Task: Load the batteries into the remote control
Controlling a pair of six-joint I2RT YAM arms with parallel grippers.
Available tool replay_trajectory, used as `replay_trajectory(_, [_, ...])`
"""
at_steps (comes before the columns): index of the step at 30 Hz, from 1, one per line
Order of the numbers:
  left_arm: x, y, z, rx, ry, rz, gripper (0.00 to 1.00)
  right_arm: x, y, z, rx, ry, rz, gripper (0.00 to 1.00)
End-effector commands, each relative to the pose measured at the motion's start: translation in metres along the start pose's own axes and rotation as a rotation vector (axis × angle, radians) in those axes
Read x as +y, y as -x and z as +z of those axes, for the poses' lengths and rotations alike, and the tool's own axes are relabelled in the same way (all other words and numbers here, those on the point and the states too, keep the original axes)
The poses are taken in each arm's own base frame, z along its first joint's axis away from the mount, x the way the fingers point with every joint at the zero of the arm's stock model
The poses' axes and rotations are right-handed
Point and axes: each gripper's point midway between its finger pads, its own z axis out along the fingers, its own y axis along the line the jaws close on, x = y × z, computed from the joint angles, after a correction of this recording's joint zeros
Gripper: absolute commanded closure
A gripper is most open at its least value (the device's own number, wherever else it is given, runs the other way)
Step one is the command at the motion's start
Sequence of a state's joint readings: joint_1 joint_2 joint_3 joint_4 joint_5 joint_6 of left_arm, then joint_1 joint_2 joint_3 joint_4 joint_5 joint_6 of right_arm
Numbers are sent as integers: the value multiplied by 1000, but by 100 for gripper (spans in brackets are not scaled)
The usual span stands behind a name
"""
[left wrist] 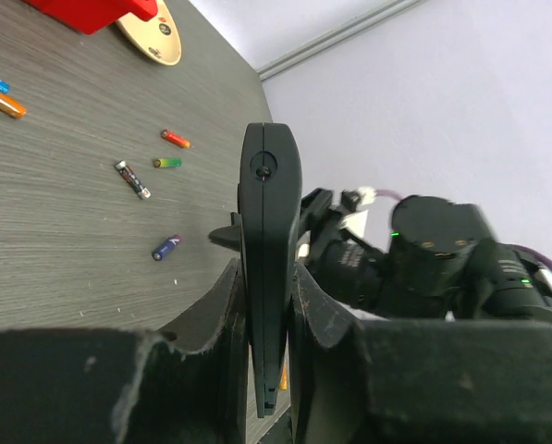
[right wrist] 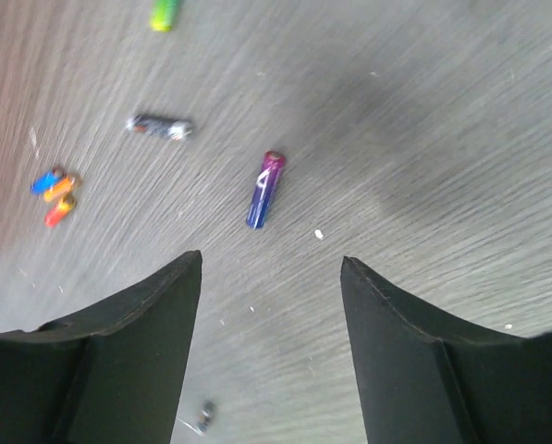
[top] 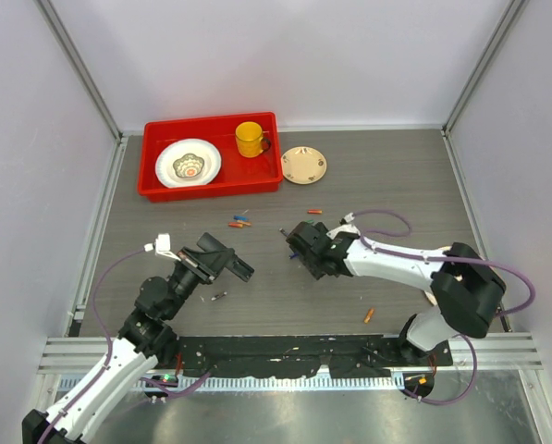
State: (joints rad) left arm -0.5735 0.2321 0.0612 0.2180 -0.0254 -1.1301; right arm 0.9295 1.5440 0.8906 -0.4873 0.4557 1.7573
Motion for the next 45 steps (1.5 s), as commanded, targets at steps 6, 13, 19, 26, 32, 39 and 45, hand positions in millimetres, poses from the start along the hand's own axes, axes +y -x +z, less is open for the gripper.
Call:
replay_trajectory(6, [-22,9,2,-14,-52,-3,100,55,49,-58,-189,302,-1083,56])
replay_trajectory(13, [-18,6,3,-5,-43,4,100,51,19,-33,-41,357,-1589,47])
replay_trajectory(19, [-21,2,2,23,-56,8,100,60,0,-17,0,430,-1731,39])
replay_trajectory(26, [-17,1,1,23,-47,6,100,70,-3,8,27,356,-1859,40])
replay_trajectory(32, [-15,3,0,13,-40,15,100,71,-6,25,87,364,-1897,44])
replay_trajectory(39, [-10,5,1,-9,-23,18,100,67,-2,30,159,398,-1881,48])
replay_trajectory(45, [-10,4,5,-1,-24,16,100,54,-10,37,222,395,-1876,48])
